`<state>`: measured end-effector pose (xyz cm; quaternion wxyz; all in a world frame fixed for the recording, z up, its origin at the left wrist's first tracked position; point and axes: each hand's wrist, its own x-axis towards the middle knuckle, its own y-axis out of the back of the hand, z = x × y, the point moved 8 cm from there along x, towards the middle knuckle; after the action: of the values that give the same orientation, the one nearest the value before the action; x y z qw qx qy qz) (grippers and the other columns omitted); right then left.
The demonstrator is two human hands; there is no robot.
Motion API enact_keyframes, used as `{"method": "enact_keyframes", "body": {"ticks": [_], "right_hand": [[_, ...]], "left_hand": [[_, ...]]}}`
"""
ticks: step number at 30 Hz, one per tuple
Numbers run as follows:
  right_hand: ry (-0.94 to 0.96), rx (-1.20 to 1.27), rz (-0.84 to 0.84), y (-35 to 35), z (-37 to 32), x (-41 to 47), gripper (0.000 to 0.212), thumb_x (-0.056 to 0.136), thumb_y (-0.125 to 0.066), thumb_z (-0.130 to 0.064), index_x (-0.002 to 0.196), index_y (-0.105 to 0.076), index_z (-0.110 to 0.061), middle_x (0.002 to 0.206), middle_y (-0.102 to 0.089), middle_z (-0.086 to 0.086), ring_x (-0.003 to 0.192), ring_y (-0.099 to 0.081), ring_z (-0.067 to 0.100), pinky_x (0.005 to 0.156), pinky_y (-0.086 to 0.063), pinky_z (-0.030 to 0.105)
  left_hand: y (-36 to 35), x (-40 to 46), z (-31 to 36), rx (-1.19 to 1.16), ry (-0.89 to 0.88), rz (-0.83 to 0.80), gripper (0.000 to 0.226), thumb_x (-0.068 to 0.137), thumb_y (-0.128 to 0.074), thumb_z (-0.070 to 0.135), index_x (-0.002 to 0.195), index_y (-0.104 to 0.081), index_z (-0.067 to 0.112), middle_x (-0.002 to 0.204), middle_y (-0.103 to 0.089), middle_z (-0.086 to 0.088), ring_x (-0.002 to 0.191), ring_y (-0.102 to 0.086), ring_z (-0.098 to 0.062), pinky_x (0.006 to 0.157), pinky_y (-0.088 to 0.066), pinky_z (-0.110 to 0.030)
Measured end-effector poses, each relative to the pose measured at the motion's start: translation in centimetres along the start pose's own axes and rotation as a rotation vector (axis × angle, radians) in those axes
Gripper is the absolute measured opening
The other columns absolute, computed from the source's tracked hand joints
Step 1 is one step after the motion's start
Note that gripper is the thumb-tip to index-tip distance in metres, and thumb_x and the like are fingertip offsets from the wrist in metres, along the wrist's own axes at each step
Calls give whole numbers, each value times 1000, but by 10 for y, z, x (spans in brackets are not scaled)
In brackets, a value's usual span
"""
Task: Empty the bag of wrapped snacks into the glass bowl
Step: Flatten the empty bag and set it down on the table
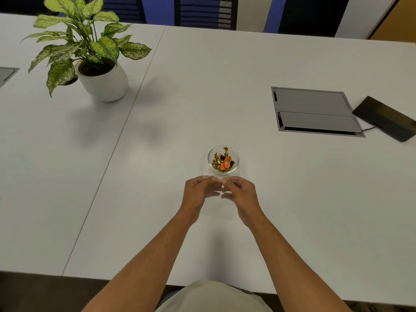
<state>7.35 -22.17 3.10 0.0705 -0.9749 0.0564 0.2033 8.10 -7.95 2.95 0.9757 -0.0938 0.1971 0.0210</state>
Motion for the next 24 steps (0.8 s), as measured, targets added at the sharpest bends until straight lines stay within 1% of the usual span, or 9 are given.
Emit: {"method": "enact_keyframes", "body": {"ticks": [4, 7, 9, 11, 15, 17, 20, 22, 24], "right_hand": [[-38, 46, -28, 5, 7, 3, 14, 92, -62, -7, 91, -74, -3, 84, -72, 13, 75, -68, 21, 73, -60, 37], [-72, 26, -71, 8, 14, 4, 21, 98, -53, -7, 98, -72, 1, 94, -72, 17, 84, -69, 26, 75, -61, 35], [-107, 32, -115, 9, 18, 4, 25, 100, -48, -8, 96, -72, -1, 95, -73, 17, 88, -70, 28, 78, -61, 35], [-149, 50, -161, 11, 22, 3, 29, 101, -45, -8, 95, -72, -3, 96, -73, 16, 92, -70, 28, 83, -60, 38], [-238, 89, -216, 17, 32, 0, 31, 102, -42, -9, 100, -72, -1, 97, -74, 16, 93, -71, 28, 88, -59, 42], [-268, 104, -225, 19, 36, -1, 31, 103, -42, -10, 102, -71, 1, 100, -74, 18, 97, -70, 30, 90, -58, 45], [-284, 136, -213, 23, 42, -1, 30, 102, -44, -10, 103, -71, 3, 105, -72, 19, 99, -70, 31, 89, -58, 49], [-295, 136, -181, 27, 49, 0, 28, 102, -45, -9, 101, -71, 2, 104, -72, 19, 97, -71, 30, 86, -59, 48], [-312, 94, -142, 32, 58, 1, 26, 101, -47, -9, 102, -71, 2, 107, -71, 19, 95, -72, 29, 82, -61, 46]], "left_hand": [[3, 0, -3, 4, 38, -51, 25, 94, -54, 10, 85, -76, 4, 85, -75, -17, 84, -74, -32, 81, -61, -44], [6, 2, -11, -25, 105, -110, 27, 95, -53, 11, 86, -77, 5, 90, -75, -18, 90, -72, -36, 82, -61, -45], [8, 3, -17, -30, 150, -168, 28, 97, -51, 13, 91, -77, 3, 99, -74, -25, 97, -70, -42, 84, -60, -45], [8, 1, -22, -28, 195, -237, 31, 100, -46, 15, 101, -73, -1, 110, -70, -31, 104, -67, -45, 88, -59, -44], [9, -3, -29, -39, 260, -331, 35, 102, -42, 16, 110, -69, -5, 118, -67, -29, 110, -66, -43, 92, -57, -45], [10, -4, -33, -45, 279, -329, 35, 101, -44, 16, 112, -68, -6, 119, -68, -27, 110, -66, -43, 90, -57, -46], [14, -4, -38, -14, 274, -279, 32, 99, -48, 15, 110, -69, -6, 115, -69, -27, 107, -68, -40, 87, -59, -47], [17, -3, -42, 16, 269, -220, 27, 97, -53, 15, 105, -71, -4, 109, -71, -27, 100, -71, -36, 82, -60, -46], [22, -4, -47, 40, 267, -154, 21, 93, -60, 14, 99, -74, -2, 104, -73, -26, 91, -74, -32, 74, -61, -43]]}}
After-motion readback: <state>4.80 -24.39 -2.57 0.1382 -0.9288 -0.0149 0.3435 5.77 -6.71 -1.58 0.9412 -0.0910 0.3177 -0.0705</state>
